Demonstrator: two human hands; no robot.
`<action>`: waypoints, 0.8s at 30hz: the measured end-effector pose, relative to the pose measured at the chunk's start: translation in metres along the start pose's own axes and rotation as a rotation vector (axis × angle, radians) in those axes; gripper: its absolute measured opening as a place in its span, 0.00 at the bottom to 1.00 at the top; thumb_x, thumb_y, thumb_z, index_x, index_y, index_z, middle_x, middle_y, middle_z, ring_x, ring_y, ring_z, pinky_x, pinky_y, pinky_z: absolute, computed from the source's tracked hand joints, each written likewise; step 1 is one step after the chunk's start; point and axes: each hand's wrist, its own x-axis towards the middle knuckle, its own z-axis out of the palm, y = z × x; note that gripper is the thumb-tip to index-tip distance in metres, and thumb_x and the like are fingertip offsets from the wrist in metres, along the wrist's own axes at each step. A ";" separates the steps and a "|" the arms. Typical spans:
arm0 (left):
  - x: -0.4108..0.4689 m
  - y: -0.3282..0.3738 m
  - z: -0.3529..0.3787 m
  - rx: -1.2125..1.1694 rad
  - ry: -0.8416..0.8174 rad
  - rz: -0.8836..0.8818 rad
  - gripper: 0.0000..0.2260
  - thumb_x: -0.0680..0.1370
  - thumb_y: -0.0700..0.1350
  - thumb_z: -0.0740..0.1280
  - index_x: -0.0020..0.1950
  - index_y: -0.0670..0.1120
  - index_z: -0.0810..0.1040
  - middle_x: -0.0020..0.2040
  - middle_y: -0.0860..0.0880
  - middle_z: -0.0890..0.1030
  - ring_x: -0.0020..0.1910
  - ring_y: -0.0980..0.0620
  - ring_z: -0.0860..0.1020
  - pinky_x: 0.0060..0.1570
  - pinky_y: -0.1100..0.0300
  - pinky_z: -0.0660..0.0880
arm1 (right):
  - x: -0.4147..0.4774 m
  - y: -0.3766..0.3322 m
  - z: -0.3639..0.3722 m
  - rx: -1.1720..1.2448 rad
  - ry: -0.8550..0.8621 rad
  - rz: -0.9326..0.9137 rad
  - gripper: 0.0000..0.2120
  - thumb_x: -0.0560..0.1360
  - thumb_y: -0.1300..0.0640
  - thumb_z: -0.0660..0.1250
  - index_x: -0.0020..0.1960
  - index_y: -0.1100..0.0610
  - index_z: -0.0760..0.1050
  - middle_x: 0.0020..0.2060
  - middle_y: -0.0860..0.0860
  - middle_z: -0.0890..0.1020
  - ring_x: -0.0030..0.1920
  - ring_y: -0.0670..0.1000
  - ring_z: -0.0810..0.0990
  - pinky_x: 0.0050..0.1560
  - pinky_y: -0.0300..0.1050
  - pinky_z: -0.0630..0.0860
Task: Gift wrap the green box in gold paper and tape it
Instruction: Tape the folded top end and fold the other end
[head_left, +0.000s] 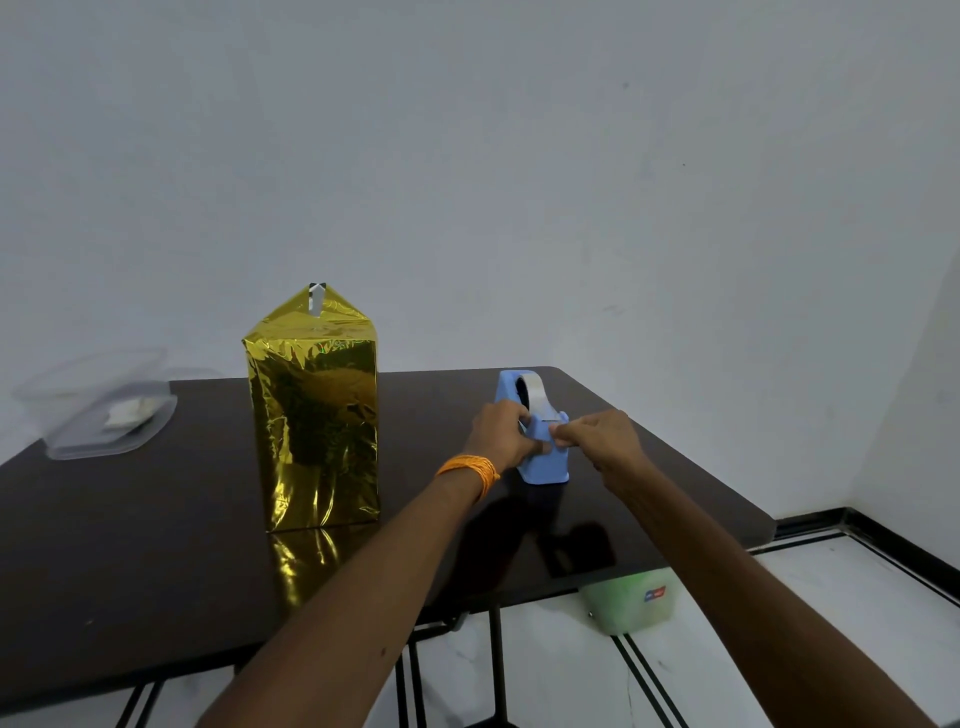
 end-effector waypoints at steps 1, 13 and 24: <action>0.000 0.000 0.000 -0.002 -0.002 0.003 0.17 0.69 0.49 0.79 0.51 0.41 0.81 0.48 0.43 0.84 0.46 0.45 0.82 0.42 0.57 0.76 | 0.001 0.001 -0.001 -0.076 -0.001 -0.017 0.11 0.70 0.62 0.75 0.32 0.66 0.78 0.25 0.53 0.73 0.24 0.46 0.68 0.26 0.40 0.65; -0.011 0.004 -0.030 -0.094 0.080 -0.050 0.13 0.76 0.37 0.64 0.59 0.42 0.80 0.49 0.41 0.84 0.49 0.44 0.82 0.52 0.50 0.80 | -0.026 -0.023 -0.029 0.067 -0.137 -0.234 0.27 0.84 0.45 0.54 0.45 0.60 0.85 0.38 0.52 0.87 0.37 0.39 0.80 0.43 0.37 0.69; -0.046 0.029 -0.113 -0.232 0.164 0.096 0.09 0.73 0.47 0.76 0.44 0.42 0.85 0.38 0.46 0.85 0.38 0.51 0.84 0.39 0.56 0.83 | -0.048 -0.080 0.007 0.211 -0.230 -0.297 0.29 0.85 0.43 0.48 0.43 0.55 0.83 0.37 0.52 0.86 0.43 0.48 0.80 0.46 0.44 0.71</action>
